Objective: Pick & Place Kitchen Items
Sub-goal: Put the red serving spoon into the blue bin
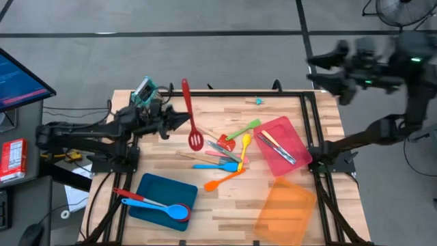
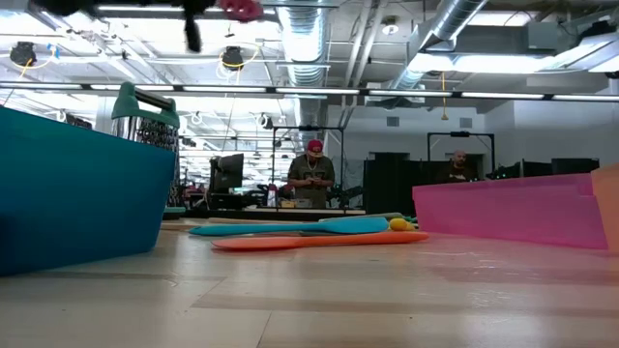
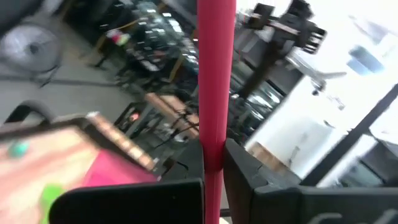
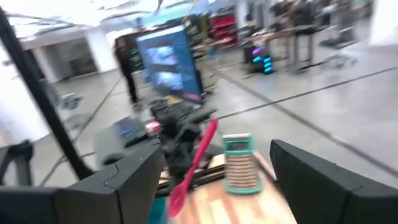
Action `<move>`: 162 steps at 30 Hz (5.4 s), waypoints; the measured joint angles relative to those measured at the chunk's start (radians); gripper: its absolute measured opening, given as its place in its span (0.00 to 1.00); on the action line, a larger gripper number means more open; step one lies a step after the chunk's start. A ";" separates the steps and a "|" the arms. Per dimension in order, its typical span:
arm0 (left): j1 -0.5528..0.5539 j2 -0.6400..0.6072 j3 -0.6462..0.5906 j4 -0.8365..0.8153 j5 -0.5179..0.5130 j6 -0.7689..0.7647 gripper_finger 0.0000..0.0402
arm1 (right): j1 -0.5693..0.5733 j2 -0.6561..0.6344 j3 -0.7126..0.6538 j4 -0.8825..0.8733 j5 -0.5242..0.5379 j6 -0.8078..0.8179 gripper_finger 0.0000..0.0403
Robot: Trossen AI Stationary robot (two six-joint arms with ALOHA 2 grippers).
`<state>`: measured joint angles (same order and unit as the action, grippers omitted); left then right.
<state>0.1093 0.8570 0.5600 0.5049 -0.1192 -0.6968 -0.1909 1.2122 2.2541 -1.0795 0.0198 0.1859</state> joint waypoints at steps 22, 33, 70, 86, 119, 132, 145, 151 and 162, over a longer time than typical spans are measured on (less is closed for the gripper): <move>-0.516 -0.154 -0.251 0.035 -0.434 -0.120 0.01 | 0.060 -0.077 -0.001 -0.228 0.165 -0.054 0.72; -0.787 -0.133 -0.360 0.031 -0.644 -0.202 0.02 | 0.060 -0.077 -0.001 -0.241 0.165 -0.027 0.72; -1.009 0.329 -0.359 0.278 -0.868 -0.363 0.02 | 0.060 -0.027 -0.001 -0.253 0.162 -0.027 0.72; -1.009 0.440 -0.358 0.316 -0.865 -0.416 0.02 | 0.060 -0.027 -0.001 -0.253 0.162 -0.027 0.72; -1.006 0.442 -0.350 0.313 -0.818 -0.425 0.02 | 0.060 -0.020 -0.001 -0.253 0.162 -0.031 0.72; -1.005 0.442 -0.342 0.302 -0.770 -0.404 0.02 | 0.060 -0.020 -0.001 -0.253 0.162 -0.039 0.72; -1.005 0.442 -0.342 0.277 -0.718 -0.309 0.23 | 0.060 -0.020 -0.001 -0.253 0.162 -0.039 0.72; -1.005 0.416 -0.344 0.279 -0.718 -0.314 0.32 | 0.060 -0.020 -0.001 -0.253 0.162 -0.039 0.72; -1.005 0.301 -0.344 0.280 -0.712 -0.279 0.40 | 0.060 -0.020 -0.001 -0.253 0.162 -0.063 0.72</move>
<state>-0.8955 1.1576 0.2165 0.7854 -0.8310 -0.9756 -0.1310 1.1919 2.2528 -1.3323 0.1814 0.1224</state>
